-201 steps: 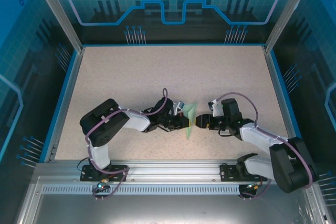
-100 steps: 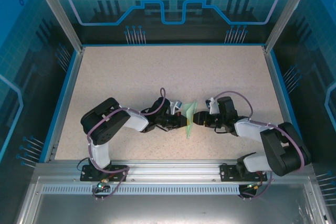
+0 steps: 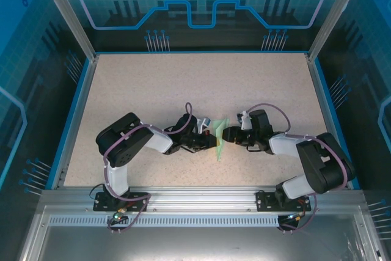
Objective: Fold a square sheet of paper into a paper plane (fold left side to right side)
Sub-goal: Fold the wing for the fifth time at the center of the table.
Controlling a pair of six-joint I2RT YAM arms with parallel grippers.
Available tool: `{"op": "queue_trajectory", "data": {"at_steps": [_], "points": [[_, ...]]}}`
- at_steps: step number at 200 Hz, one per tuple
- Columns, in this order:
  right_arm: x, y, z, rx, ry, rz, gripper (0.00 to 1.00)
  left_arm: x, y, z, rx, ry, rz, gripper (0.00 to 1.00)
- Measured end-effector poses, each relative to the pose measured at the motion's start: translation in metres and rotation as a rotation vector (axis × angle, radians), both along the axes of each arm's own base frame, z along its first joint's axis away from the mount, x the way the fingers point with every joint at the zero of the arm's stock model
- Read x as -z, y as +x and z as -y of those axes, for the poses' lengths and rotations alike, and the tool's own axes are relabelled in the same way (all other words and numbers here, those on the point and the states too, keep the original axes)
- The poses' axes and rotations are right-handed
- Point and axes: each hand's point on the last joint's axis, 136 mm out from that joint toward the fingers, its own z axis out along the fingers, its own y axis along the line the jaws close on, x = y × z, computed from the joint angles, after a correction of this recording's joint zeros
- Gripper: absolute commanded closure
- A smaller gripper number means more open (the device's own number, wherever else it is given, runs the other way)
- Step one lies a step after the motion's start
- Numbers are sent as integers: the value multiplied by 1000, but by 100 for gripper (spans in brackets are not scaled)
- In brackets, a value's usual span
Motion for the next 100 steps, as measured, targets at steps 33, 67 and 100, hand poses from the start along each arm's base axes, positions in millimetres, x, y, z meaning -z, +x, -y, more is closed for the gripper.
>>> {"op": "queue_trajectory", "data": {"at_steps": [33,67,100], "points": [[0,6,-4,-2,-7,0,49,1,0,0,1,1,-2,98],[4,12,-6,3,-27,-11,53,1,0,0,1,1,-3,98],[9,13,-8,3,-48,-39,54,1,0,0,1,1,-3,94]]}}
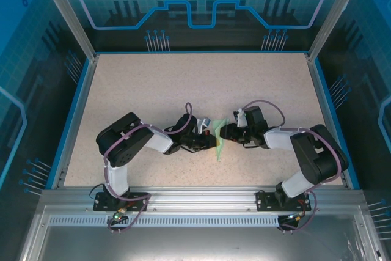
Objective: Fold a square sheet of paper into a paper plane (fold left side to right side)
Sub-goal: Fold the wing for the fifth time at the center of the table.
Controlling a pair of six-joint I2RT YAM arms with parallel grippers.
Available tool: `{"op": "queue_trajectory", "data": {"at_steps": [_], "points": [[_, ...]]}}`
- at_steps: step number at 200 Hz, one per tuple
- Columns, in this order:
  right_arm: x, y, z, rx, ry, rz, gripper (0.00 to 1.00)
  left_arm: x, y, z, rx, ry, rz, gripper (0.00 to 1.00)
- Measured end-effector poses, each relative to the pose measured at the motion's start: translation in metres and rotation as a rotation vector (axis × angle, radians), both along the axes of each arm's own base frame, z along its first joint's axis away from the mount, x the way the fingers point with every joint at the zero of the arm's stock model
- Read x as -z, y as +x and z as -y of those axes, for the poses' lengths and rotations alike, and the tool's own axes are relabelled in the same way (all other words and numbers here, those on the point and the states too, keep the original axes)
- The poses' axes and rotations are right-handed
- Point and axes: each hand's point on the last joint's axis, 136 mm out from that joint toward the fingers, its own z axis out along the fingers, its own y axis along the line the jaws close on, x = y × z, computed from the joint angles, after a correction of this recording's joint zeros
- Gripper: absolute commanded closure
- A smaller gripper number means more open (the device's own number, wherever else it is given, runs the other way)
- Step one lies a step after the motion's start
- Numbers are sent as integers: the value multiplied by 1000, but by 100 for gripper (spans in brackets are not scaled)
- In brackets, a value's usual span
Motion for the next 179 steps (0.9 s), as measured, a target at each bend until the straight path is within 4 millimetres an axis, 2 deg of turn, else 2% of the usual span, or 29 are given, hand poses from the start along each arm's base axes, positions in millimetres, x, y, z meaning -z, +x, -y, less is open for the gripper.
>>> {"op": "queue_trajectory", "data": {"at_steps": [78,124,179], "points": [[4,1,0,4,-26,-43,55,-2,0,-1,-1,0,1,78],[4,2,0,4,-28,-46,56,-17,6,-6,-20,-18,23,66],[4,1,0,4,-29,-48,56,-18,24,-24,-79,-13,18,65]]}}
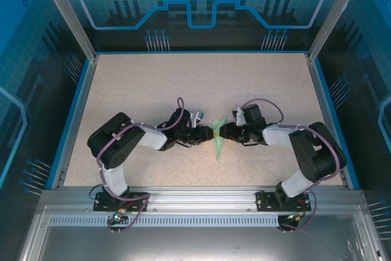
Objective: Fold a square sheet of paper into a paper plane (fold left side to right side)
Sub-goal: Fold the wing for the fifth time at the center of the table.
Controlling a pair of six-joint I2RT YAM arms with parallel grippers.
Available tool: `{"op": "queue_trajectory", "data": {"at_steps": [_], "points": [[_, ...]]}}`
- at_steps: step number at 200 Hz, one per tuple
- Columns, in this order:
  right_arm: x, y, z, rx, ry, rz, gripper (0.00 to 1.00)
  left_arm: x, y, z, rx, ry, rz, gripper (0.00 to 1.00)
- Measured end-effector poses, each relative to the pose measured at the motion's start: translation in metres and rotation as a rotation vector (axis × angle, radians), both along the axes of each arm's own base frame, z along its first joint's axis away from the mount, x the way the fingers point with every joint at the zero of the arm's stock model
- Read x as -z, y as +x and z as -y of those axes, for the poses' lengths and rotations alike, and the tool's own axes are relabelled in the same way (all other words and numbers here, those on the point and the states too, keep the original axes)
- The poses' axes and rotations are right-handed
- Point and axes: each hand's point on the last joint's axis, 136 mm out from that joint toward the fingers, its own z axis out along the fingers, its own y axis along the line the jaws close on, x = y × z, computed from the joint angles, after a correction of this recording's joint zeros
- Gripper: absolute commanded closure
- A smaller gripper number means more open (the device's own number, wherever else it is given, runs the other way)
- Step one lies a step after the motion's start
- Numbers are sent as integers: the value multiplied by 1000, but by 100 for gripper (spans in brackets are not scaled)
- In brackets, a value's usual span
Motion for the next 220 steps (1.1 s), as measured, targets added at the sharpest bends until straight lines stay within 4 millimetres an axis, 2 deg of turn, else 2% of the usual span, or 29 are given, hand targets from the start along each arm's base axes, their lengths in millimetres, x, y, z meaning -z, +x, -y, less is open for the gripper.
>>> {"op": "queue_trajectory", "data": {"at_steps": [52,81,147,193,220], "points": [[0,0,0,0,0,0,56,1,9,6,4,-1,-7,65],[0,0,0,0,0,0,56,9,11,9,8,8,-24,68],[-1,0,-1,-5,5,1,55,17,15,14,19,9,-38,95],[-5,-2,-1,-26,-4,3,48,19,15,14,20,9,-43,100],[-12,-1,1,-27,-17,8,38,19,15,14,20,9,-43,100]]}}
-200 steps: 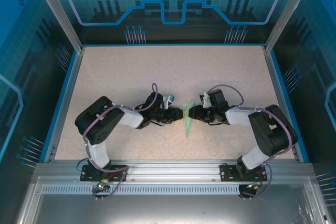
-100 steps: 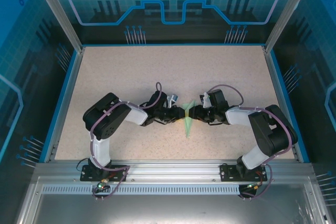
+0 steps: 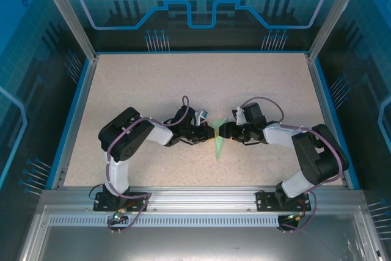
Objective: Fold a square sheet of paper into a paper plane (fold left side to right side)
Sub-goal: Fold the wing for the fifth time at the center of the table.
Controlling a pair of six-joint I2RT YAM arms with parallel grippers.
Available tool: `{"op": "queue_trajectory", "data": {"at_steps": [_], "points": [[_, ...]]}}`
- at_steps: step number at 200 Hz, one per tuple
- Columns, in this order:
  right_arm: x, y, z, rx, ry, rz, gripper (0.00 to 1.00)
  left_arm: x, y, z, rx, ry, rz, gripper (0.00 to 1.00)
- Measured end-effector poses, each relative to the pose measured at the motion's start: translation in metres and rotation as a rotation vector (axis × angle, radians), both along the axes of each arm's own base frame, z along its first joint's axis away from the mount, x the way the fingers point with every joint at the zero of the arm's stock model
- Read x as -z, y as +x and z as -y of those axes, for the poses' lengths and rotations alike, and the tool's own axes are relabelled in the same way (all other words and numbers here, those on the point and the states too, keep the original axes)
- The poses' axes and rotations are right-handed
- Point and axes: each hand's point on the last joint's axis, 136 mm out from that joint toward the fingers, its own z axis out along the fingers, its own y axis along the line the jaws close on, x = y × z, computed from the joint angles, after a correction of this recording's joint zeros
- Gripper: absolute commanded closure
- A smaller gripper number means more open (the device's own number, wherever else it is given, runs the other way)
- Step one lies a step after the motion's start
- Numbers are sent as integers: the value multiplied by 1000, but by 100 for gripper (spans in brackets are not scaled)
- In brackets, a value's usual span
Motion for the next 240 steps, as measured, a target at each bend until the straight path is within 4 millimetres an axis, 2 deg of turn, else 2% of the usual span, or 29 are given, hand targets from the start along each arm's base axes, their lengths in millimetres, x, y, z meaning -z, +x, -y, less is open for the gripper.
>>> {"op": "queue_trajectory", "data": {"at_steps": [22,74,240], "points": [[-7,7,-1,5,-1,14,31,0,0,0,0,0,0,100],[-17,18,-4,5,1,24,25,0,0,0,0,0,0,100],[-1,26,-8,2,-16,-27,23,5,0,-1,-1,7,-8,100]]}}
